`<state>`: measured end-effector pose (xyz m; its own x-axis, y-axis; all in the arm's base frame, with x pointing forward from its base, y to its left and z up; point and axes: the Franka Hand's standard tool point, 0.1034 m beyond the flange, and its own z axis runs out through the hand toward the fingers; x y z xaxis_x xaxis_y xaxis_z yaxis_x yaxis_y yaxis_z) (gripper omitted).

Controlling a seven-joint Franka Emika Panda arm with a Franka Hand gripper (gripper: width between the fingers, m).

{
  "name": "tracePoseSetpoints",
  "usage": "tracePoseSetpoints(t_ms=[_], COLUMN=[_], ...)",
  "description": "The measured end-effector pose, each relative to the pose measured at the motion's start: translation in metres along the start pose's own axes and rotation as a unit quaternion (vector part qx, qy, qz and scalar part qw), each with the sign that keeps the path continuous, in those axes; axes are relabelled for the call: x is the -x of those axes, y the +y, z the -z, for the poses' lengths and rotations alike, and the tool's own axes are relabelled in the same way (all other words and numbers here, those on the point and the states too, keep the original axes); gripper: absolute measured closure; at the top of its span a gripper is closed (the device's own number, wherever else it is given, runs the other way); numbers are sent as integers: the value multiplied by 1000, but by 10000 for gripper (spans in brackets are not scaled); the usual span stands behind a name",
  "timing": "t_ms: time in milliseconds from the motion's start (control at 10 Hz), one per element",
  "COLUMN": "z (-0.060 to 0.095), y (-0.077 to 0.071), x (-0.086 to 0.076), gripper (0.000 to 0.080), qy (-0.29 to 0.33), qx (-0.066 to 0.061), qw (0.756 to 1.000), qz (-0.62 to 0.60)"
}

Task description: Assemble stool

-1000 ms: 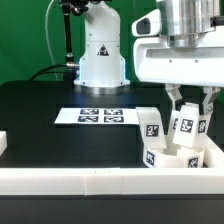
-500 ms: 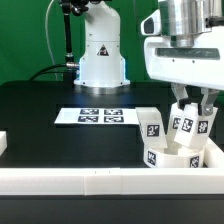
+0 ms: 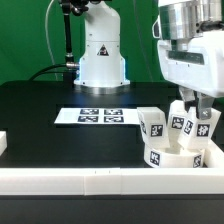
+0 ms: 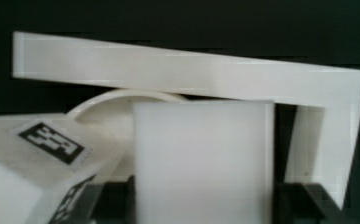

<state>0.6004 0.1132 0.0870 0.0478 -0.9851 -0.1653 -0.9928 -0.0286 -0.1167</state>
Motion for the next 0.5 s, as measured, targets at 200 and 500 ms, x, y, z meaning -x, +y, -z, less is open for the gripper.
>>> tracePoseSetpoints(t_ms=[200,500], z=[-1,-2], y=[0,0], x=[4,7], gripper=[463,463], qy=[-5,-13], qx=[-7,-7], qw=[998,993], qz=[-55,-119])
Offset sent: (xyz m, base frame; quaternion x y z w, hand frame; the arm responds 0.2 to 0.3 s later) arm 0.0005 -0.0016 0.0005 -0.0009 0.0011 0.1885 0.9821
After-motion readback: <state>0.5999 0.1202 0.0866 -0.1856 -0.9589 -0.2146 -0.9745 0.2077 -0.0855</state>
